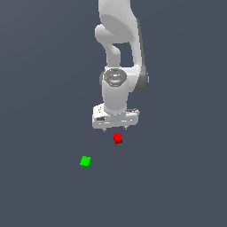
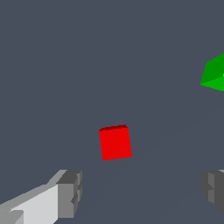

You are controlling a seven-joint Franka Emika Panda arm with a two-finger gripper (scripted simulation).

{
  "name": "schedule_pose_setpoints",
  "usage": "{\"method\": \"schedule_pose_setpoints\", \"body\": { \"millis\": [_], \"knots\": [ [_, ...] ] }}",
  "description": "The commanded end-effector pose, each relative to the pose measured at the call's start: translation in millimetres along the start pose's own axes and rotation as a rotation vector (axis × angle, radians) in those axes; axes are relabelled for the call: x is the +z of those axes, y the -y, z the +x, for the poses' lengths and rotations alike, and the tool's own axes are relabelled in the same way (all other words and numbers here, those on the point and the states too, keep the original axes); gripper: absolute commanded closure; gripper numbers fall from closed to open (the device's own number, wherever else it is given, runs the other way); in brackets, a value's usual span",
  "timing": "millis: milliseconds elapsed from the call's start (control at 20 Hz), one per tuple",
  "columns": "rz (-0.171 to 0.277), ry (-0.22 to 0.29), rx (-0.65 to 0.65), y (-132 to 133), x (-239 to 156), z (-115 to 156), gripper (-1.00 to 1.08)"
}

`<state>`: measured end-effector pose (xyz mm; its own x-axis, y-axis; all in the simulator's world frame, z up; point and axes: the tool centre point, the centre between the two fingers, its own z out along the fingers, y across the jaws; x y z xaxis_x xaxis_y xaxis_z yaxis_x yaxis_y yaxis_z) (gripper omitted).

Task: Stack the red cube on top of the green cube.

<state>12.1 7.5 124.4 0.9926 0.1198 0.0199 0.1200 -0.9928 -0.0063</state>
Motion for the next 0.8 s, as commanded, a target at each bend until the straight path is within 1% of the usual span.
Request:
{"method": "schedule_pose_setpoints", "body": {
  "millis": [0,350,750],
  "knots": [
    [0.0,0.007,-0.048,6,19,1,-0.92],
    [-0.003,0.019,-0.126,15,51,3,-0.92],
    [-0.004,0.021,-0.132,15,57,3,-0.92]
  ]
}}
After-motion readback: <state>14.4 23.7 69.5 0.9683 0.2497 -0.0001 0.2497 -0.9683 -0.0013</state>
